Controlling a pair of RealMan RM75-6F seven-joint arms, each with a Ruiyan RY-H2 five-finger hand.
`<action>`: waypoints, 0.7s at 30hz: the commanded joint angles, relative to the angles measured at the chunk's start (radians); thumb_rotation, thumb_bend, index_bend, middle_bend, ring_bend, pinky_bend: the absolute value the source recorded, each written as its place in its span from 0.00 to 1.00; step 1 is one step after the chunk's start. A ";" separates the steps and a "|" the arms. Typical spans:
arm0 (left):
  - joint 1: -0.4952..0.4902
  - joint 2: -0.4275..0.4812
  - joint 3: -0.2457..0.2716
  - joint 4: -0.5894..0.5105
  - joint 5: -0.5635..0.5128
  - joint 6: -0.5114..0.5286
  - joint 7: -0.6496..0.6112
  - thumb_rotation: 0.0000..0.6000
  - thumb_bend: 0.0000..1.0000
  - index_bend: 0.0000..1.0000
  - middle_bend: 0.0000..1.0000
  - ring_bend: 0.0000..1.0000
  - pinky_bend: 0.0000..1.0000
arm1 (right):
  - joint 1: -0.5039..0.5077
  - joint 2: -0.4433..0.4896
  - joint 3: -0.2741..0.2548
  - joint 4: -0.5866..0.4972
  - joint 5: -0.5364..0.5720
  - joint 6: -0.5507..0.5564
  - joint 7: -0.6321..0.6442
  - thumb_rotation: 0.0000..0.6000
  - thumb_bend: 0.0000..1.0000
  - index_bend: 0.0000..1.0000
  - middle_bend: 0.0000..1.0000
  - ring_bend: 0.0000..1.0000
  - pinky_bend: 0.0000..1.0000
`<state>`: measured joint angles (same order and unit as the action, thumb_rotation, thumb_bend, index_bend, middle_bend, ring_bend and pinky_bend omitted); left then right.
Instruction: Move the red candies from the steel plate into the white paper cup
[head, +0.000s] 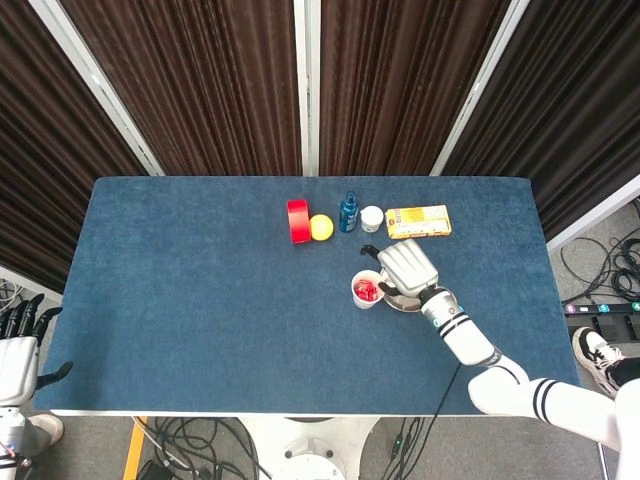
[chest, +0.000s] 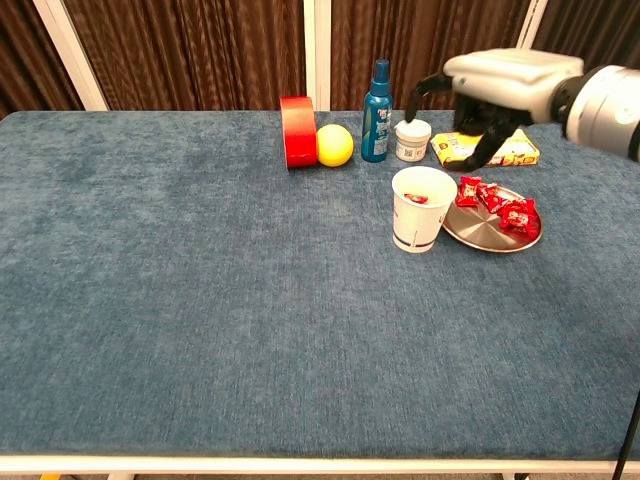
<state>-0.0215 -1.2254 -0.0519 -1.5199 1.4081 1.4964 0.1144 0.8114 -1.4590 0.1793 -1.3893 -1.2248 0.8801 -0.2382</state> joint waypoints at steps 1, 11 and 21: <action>0.000 -0.001 0.000 0.001 0.000 -0.001 -0.001 1.00 0.00 0.26 0.15 0.09 0.13 | -0.006 0.011 0.011 0.057 0.082 -0.024 -0.036 1.00 0.18 0.31 0.98 0.94 1.00; -0.001 -0.002 0.002 0.002 -0.001 -0.004 0.000 1.00 0.00 0.26 0.15 0.09 0.13 | 0.026 -0.108 -0.016 0.295 0.243 -0.159 -0.115 1.00 0.30 0.40 0.98 0.94 1.00; -0.002 -0.003 0.003 0.001 -0.006 -0.010 0.005 1.00 0.00 0.26 0.15 0.09 0.13 | 0.054 -0.196 -0.021 0.432 0.262 -0.231 -0.104 1.00 0.30 0.40 0.98 0.94 1.00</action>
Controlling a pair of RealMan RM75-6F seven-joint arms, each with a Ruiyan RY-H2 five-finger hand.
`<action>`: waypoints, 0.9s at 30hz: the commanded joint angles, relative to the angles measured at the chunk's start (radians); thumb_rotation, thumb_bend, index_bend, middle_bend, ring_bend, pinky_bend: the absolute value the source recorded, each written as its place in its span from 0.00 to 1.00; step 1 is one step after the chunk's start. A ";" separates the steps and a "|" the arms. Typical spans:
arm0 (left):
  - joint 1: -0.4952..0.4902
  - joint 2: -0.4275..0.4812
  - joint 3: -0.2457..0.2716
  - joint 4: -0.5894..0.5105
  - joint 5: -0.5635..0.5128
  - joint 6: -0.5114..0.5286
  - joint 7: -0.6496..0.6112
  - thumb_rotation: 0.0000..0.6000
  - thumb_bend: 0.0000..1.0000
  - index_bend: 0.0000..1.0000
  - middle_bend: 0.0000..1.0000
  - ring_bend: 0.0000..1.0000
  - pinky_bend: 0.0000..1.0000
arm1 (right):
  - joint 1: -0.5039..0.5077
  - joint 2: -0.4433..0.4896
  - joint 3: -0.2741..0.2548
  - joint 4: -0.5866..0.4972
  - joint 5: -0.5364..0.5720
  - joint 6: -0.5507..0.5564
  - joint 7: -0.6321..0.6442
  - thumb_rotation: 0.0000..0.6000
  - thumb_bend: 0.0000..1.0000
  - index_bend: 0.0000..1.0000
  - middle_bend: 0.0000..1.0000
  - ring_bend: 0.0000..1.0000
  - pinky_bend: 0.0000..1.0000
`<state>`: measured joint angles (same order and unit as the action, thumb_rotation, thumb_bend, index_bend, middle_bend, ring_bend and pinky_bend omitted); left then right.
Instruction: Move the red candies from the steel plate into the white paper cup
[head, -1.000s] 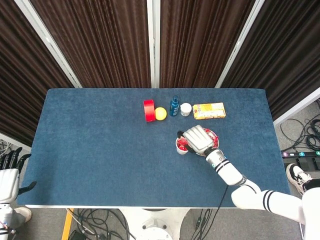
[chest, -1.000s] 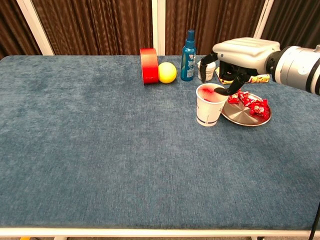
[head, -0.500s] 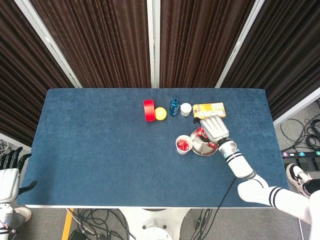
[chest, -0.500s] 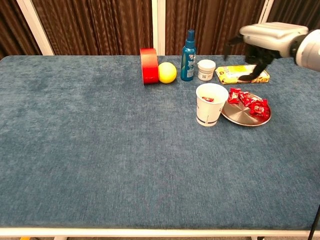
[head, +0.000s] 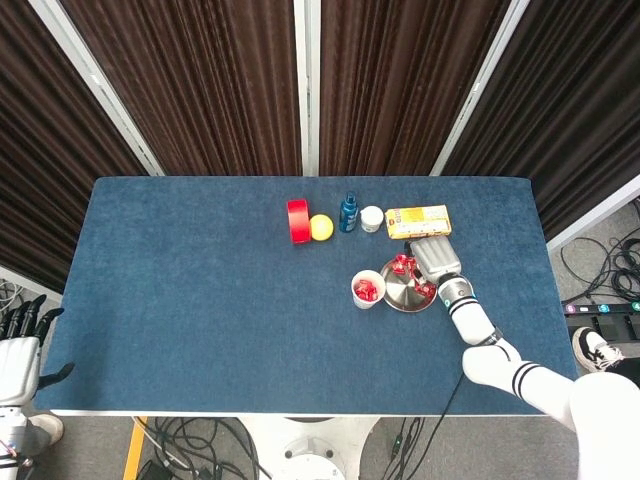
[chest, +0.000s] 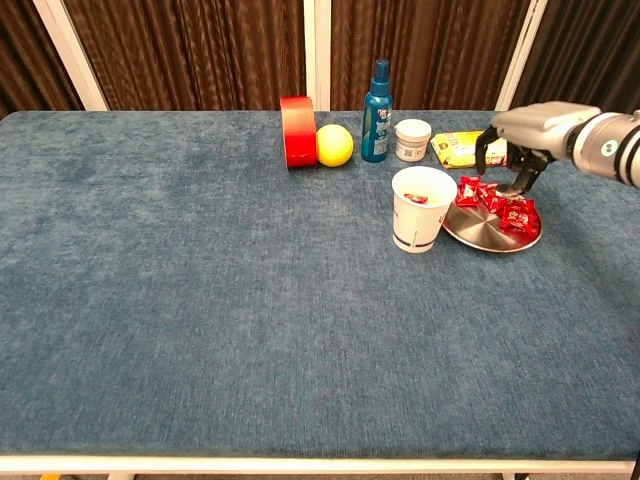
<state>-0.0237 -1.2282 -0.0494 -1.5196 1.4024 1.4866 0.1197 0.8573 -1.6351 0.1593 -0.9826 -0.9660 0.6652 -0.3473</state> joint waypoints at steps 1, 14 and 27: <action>0.000 0.000 0.000 0.001 -0.001 -0.001 0.000 1.00 0.00 0.26 0.15 0.09 0.13 | 0.011 -0.028 -0.002 0.037 0.002 -0.022 0.007 1.00 0.30 0.40 0.98 0.94 1.00; 0.003 -0.005 0.001 0.013 -0.007 -0.003 -0.011 1.00 0.00 0.26 0.15 0.09 0.13 | 0.014 -0.047 -0.019 0.005 -0.067 -0.011 0.025 1.00 0.30 0.41 0.98 0.94 1.00; 0.003 -0.012 0.002 0.029 -0.004 -0.006 -0.026 1.00 0.00 0.26 0.15 0.09 0.13 | -0.016 0.016 -0.016 -0.047 -0.001 0.020 -0.040 1.00 0.30 0.42 0.98 0.94 1.00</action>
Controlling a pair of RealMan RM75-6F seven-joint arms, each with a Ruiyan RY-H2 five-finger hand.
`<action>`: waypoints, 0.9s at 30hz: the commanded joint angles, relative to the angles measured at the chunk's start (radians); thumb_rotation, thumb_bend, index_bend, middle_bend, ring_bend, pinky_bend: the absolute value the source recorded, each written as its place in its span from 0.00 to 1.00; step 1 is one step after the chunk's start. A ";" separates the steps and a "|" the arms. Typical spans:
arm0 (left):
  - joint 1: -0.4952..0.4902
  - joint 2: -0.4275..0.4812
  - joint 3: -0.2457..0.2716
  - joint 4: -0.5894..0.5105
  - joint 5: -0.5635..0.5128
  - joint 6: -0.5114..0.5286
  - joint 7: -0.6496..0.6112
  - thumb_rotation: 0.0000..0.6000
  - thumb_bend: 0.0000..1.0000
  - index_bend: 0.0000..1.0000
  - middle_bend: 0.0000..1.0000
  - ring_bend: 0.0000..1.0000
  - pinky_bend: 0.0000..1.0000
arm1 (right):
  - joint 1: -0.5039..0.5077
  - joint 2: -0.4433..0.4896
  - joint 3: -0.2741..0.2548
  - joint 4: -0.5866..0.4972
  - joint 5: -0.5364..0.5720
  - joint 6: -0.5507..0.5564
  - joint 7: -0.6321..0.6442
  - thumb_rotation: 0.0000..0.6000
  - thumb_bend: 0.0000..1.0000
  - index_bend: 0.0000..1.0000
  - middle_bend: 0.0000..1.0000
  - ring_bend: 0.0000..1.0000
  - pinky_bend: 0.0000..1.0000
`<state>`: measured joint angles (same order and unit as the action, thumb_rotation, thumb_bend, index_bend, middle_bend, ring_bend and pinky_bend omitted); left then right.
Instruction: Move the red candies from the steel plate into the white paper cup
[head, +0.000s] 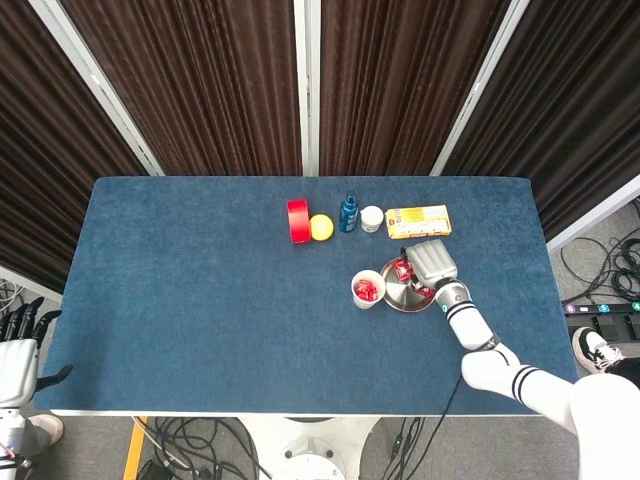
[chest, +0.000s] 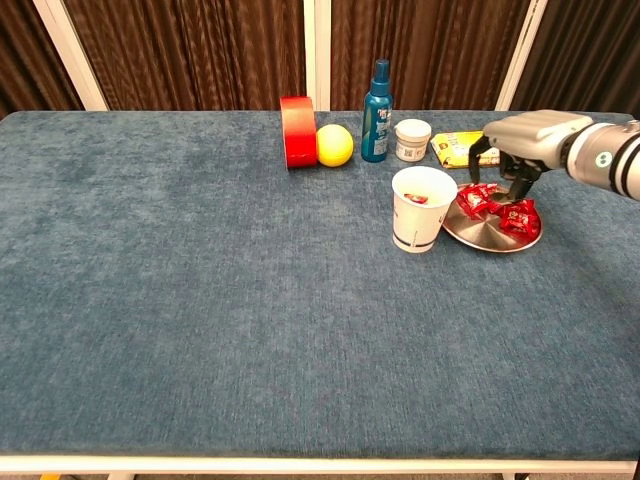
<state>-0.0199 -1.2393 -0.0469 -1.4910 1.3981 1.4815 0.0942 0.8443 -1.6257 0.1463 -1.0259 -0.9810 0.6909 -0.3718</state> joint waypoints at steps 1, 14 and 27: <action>-0.001 -0.001 -0.001 0.001 0.000 -0.001 0.000 1.00 0.00 0.26 0.15 0.09 0.13 | -0.003 0.006 -0.004 -0.003 0.024 -0.010 -0.022 1.00 0.30 0.42 0.98 0.94 1.00; 0.001 0.000 0.000 -0.003 -0.004 -0.002 0.008 1.00 0.00 0.26 0.15 0.09 0.13 | 0.019 -0.034 -0.011 0.014 0.029 -0.042 -0.031 1.00 0.30 0.42 0.98 0.94 1.00; 0.001 -0.001 0.000 0.003 -0.004 -0.004 0.001 1.00 0.00 0.26 0.15 0.09 0.13 | 0.026 -0.082 -0.003 0.061 0.012 -0.027 -0.017 1.00 0.20 0.45 0.98 0.94 1.00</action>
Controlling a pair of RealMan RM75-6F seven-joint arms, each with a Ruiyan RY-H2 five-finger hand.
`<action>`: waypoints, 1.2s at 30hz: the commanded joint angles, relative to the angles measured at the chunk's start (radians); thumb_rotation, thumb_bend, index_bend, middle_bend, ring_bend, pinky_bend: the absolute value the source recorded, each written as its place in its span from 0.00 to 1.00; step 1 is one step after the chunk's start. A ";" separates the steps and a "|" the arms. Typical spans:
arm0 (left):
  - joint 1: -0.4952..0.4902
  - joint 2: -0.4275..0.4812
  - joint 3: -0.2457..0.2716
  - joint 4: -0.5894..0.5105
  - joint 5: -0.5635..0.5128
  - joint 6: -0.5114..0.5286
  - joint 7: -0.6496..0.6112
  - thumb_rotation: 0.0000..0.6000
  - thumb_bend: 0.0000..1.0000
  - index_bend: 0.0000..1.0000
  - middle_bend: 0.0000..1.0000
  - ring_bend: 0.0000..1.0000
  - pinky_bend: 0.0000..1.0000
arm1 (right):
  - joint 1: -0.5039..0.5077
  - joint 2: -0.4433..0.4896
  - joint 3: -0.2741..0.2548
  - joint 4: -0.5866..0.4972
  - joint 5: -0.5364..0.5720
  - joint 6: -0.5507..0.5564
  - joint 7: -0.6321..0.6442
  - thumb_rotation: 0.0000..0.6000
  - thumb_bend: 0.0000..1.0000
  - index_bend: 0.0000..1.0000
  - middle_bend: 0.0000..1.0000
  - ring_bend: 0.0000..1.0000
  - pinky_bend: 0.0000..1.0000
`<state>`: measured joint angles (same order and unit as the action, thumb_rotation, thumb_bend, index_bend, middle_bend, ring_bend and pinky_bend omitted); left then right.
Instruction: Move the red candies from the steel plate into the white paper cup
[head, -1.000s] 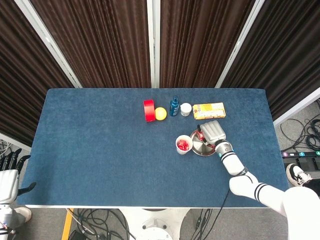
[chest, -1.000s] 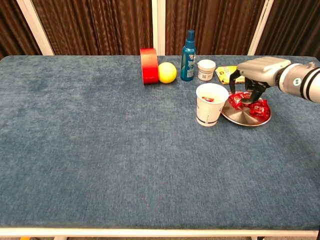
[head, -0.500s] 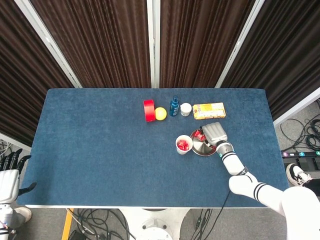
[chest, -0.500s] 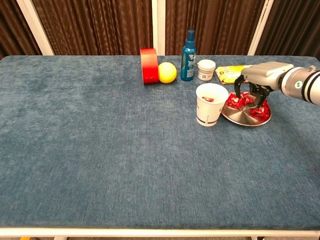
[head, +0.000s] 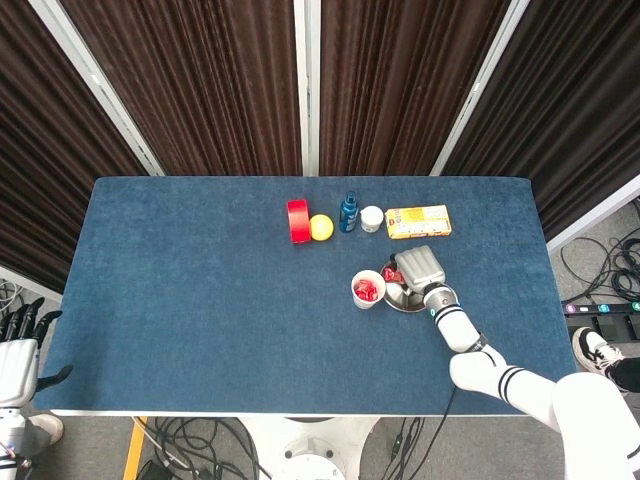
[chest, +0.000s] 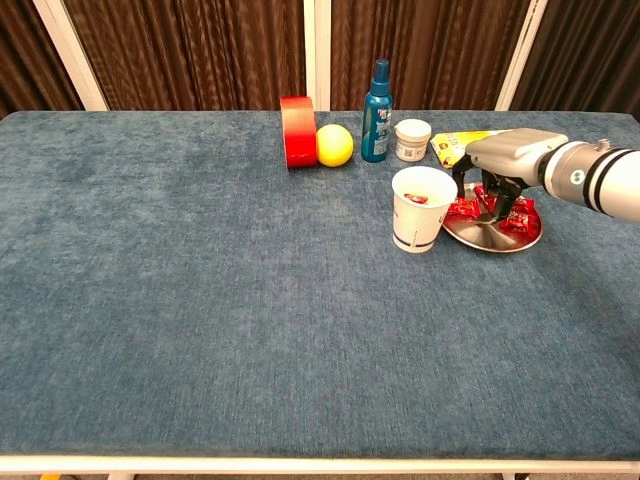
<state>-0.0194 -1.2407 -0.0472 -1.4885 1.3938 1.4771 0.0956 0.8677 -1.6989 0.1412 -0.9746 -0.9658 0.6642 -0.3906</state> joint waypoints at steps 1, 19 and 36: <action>0.001 0.000 0.001 0.002 0.000 0.001 -0.002 1.00 0.00 0.26 0.15 0.09 0.13 | 0.004 -0.013 0.002 0.013 -0.005 -0.001 0.003 1.00 0.20 0.45 0.98 0.94 1.00; 0.007 -0.006 0.002 0.013 0.001 0.005 -0.016 1.00 0.00 0.26 0.15 0.09 0.13 | -0.008 -0.003 0.012 -0.007 -0.020 0.029 0.004 1.00 0.33 0.59 0.98 0.94 1.00; 0.004 0.004 -0.001 -0.003 0.016 0.017 -0.006 1.00 0.00 0.26 0.15 0.09 0.13 | -0.053 0.272 0.070 -0.486 -0.179 0.191 0.114 1.00 0.33 0.59 0.98 0.94 1.00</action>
<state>-0.0153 -1.2367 -0.0485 -1.4916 1.4094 1.4944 0.0896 0.8155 -1.4343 0.2153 -1.4433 -1.1285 0.8524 -0.2842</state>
